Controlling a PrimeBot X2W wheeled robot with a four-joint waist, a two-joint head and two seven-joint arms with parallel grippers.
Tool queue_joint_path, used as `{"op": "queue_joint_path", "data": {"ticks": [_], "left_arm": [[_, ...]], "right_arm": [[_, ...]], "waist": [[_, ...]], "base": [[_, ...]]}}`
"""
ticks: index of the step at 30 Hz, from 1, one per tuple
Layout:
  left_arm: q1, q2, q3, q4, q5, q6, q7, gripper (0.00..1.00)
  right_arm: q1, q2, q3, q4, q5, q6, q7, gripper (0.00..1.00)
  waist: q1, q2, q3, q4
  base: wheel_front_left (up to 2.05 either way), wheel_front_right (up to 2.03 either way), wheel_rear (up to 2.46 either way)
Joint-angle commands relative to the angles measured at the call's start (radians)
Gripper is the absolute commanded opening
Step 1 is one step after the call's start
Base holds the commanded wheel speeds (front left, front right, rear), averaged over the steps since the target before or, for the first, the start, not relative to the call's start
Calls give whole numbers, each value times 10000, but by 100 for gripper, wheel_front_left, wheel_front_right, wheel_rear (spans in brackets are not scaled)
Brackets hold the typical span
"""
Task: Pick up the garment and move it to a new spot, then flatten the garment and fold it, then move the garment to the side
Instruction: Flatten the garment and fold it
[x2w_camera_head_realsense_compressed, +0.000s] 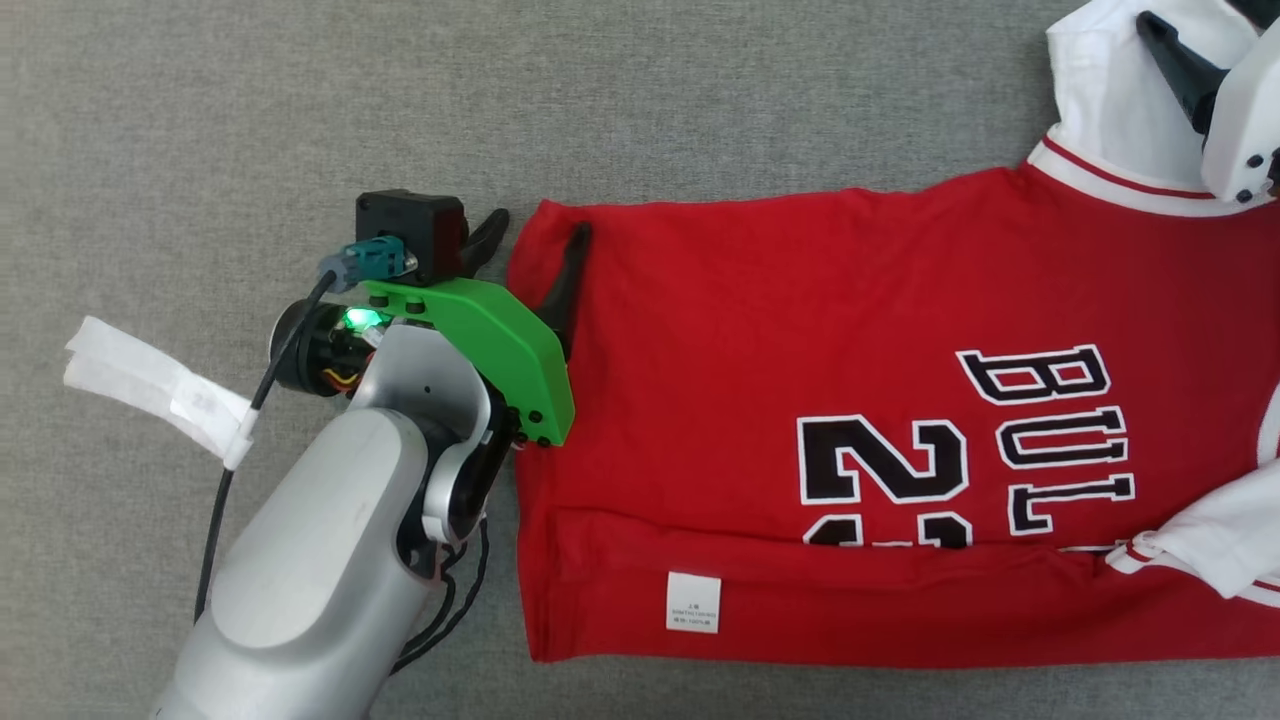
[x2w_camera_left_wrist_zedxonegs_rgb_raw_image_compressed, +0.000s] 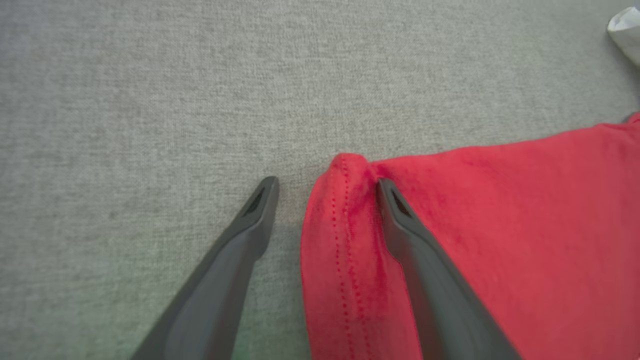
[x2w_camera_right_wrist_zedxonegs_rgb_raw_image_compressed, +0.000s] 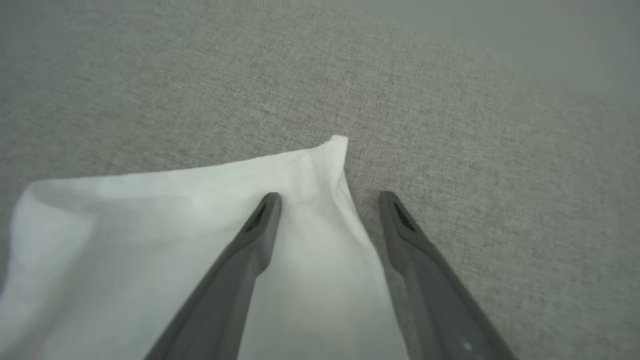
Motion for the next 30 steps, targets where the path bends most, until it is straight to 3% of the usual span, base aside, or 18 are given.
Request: {"op": "queue_joint_path", "data": {"ticks": [1, 2, 3, 4, 5, 9, 16, 24, 30], "left_arm": [[250, -59, -275, 475, -164, -102, 292, 100], [221, -77, -306, 504, -195, -167, 302, 100], [193, -82, -364, 556, -224, -259, 342, 86], [178, -93, -400, 587, -260, -356, 336, 42], [188, -113, -447, 640, -326, -472, 365, 0], [139, -109, -437, 573, -354, -673, 91, 0], [-4, -18, -37, -59, -216, -567, -697, 0], [1289, 448, 150, -1312, -556, -480, -999, 0], [2818, 739, 534, -2191, -986, -99, -1482, 0]], "right_arm": [[-60, 54, 237, 233, 85, -13, -39, 100], [-97, 75, 365, 323, 120, -12, -65, 100], [-129, 100, 513, 429, 165, -7, -139, 100], [-146, 128, 621, 522, 205, -7, -179, 88], [-174, 183, 752, 622, 288, -7, -249, 3], [-396, 171, 993, 695, 660, -16, -933, 0], [-328, -199, 917, 94, 1927, -16, -2718, 0], [2125, -1703, 1100, -1805, 3485, -16, -4374, 0], [4418, -2258, 747, -2922, 4155, -16, -5280, 0]], "waist": [[-1, 0, 142, 232], [-1, 0, 140, 236], [-1, 0, 126, 235], [-1, 0, 103, 219], [-1, 0, 71, 186], [-1, 0, -16, -22], [-1, 0, -570, -521], [-1, 0, -2214, -1259], [-1, 0, -3154, -1806]], "base": [[0, 0, 0], [0, 0, 0], [0, 0, 0], [0, 0, 0], [0, 0, 0], [0, 0, 0], [0, 0, 0], [0, 0, 0], [0, 0, 0]]}}
